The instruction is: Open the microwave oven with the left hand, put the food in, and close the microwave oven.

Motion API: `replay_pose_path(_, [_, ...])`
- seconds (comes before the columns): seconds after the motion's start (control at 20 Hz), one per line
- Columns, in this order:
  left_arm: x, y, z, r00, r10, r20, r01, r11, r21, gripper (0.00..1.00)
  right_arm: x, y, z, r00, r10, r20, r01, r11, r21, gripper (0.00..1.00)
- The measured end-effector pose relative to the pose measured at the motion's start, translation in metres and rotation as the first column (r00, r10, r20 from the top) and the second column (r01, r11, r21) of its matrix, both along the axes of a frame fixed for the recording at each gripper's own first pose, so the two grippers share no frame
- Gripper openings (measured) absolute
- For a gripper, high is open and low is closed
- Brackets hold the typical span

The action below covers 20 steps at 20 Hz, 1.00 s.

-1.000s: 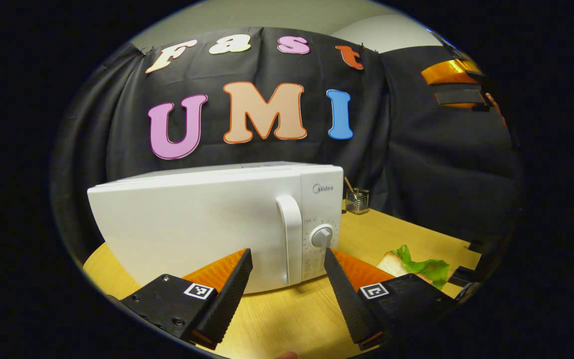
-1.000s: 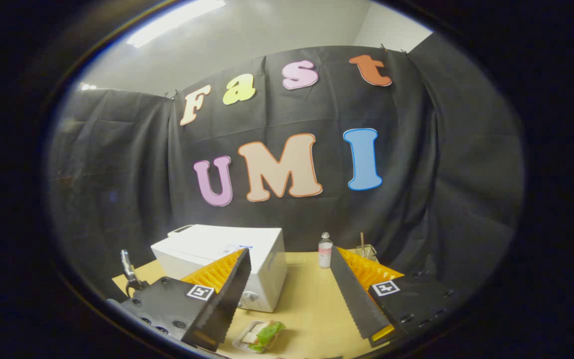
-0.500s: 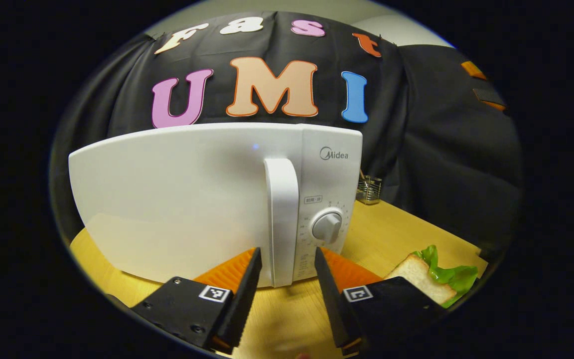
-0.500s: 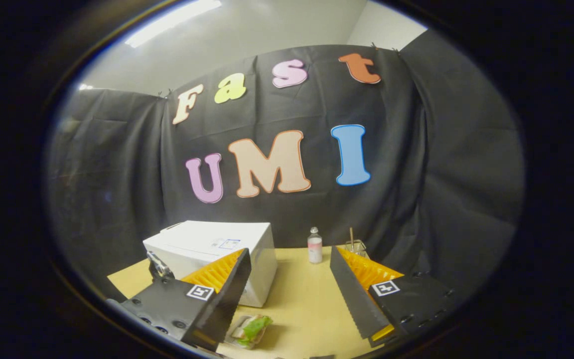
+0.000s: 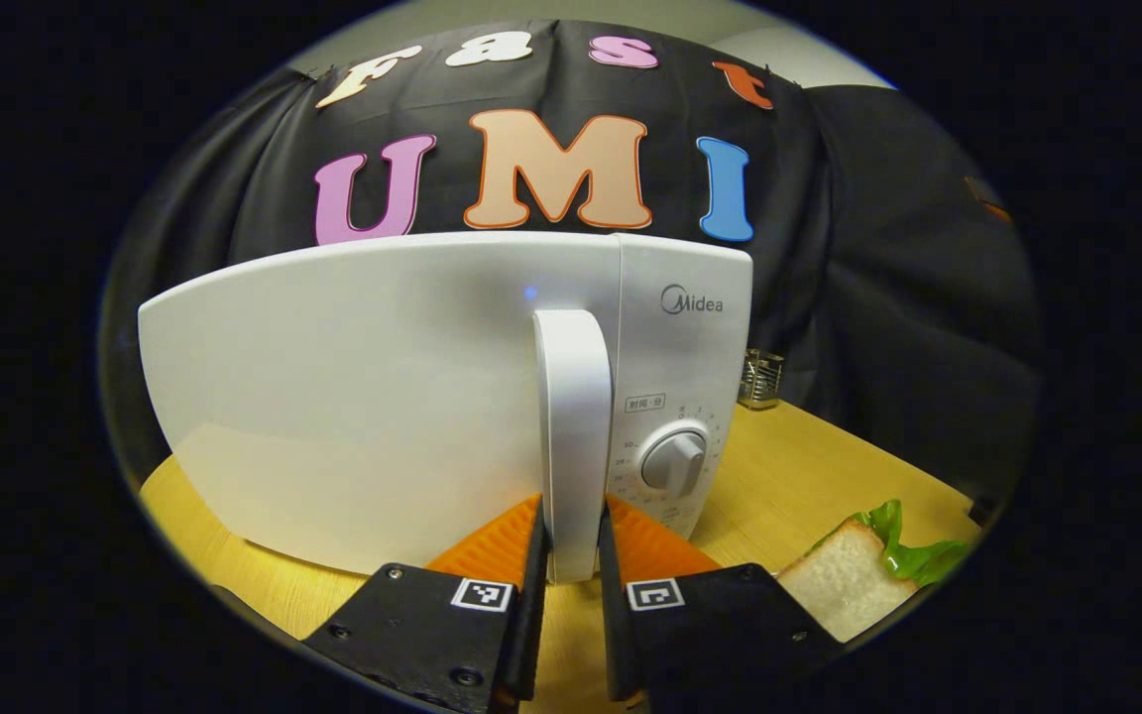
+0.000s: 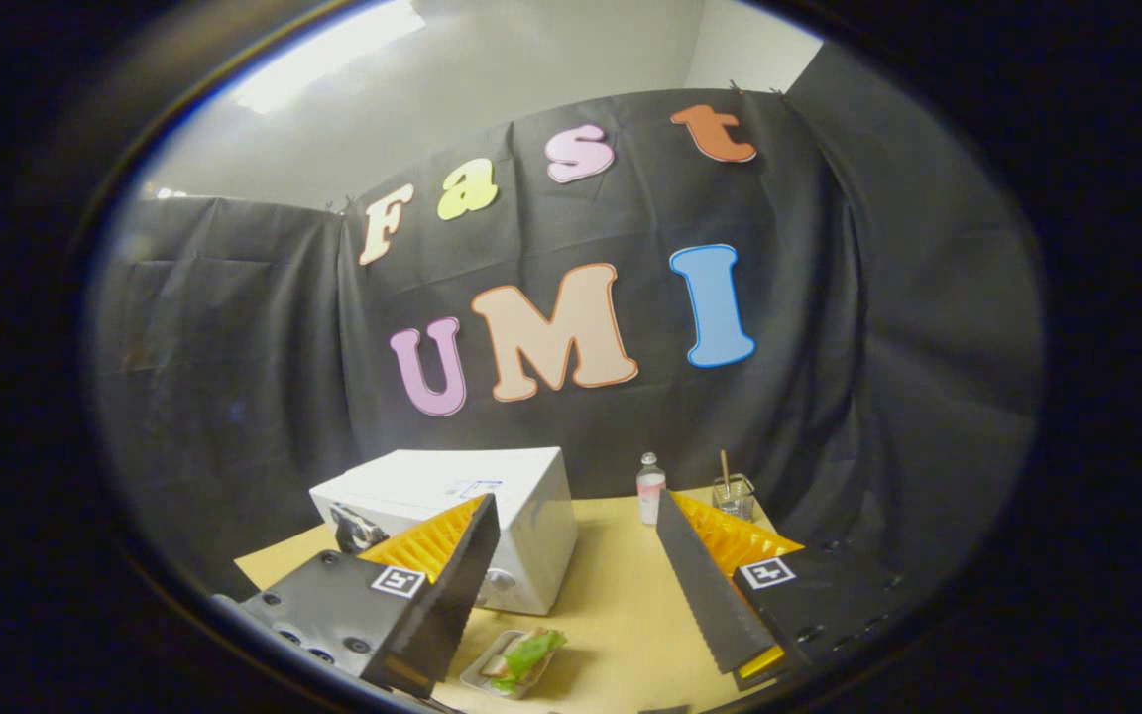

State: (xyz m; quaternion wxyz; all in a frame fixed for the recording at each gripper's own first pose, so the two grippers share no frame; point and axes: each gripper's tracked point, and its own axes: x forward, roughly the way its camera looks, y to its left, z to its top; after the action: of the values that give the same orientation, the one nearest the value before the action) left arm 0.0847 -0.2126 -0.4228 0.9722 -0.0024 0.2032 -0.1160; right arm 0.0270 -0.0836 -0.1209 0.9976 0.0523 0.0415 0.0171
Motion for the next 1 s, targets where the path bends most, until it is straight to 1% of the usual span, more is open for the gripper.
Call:
replay_pose_path(0.15, [0.0, 0.001, 0.001, 1.0, 0.01, 0.004, -0.01, 1.0, -0.018, 0.27, 0.001, 0.006, -0.014, 1.0, 0.012, -0.016, -0.012, 1.0, 0.002, 0.89])
replay_pose_path(0.25, [-0.002, 0.001, 0.002, 1.0, 0.02, 0.007, -0.02, 0.999, -0.039, 0.23, 0.001, 0.011, -0.029, 0.999, 0.021, -0.039, -0.021, 1.0, 0.007, 0.9])
replay_pose_path(0.3, [-0.002, 0.001, 0.001, 1.0, 0.029, 0.01, -0.028, 0.998, -0.052, 0.19, 0.001, 0.012, -0.034, 0.999, 0.022, -0.047, -0.021, 1.0, 0.017, 0.89])
replay_pose_path(0.35, [-0.002, 0.001, 0.0, 0.999, 0.035, 0.006, -0.035, 0.998, -0.061, 0.2, 0.002, 0.016, -0.039, 0.999, 0.02, -0.048, -0.018, 0.999, 0.036, 0.89])
replay_pose_path(0.5, [-0.003, 0.001, 0.001, 0.999, 0.035, 0.031, -0.033, 0.998, -0.06, 0.15, 0.002, 0.027, -0.061, 0.998, 0.025, -0.061, -0.019, 0.996, 0.092, 0.9])
replay_pose_path(0.65, [-0.002, 0.002, 0.002, 0.998, 0.051, 0.047, -0.048, 0.997, -0.058, 0.14, 0.002, 0.035, -0.088, 0.995, 0.021, -0.094, -0.008, 0.992, 0.127, 0.9])
replay_pose_path(0.7, [-0.003, 0.002, 0.002, 0.997, 0.059, 0.047, -0.056, 0.996, -0.071, 0.14, 0.003, 0.035, -0.094, 0.994, 0.015, -0.105, 0.0, 0.991, 0.135, 0.99])
replay_pose_path(0.8, [-0.004, 0.001, 0.003, 0.996, 0.062, 0.062, -0.057, 0.994, -0.092, 0.14, 0.003, 0.032, -0.108, 0.992, -0.006, -0.128, 0.025, 0.989, 0.148, 0.98])
replay_pose_path(0.85, [-0.004, 0.001, 0.003, 0.996, 0.061, 0.065, -0.055, 0.994, -0.092, 0.14, 0.001, 0.029, -0.115, 0.99, -0.016, -0.137, 0.037, 0.988, 0.151, 0.89])
replay_pose_path(0.95, [-0.004, 0.001, 0.003, 0.996, 0.059, 0.063, -0.053, 0.994, -0.092, 0.14, 0.0, 0.023, -0.121, 0.988, -0.038, -0.147, 0.06, 0.987, 0.148, 0.89])
replay_pose_path(1.0, [-0.012, 0.002, 0.001, 0.998, 0.056, 0.033, -0.053, 0.994, -0.097, 0.14, -0.003, 0.017, -0.124, 0.987, -0.054, -0.151, 0.075, 0.987, 0.14, 0.89])
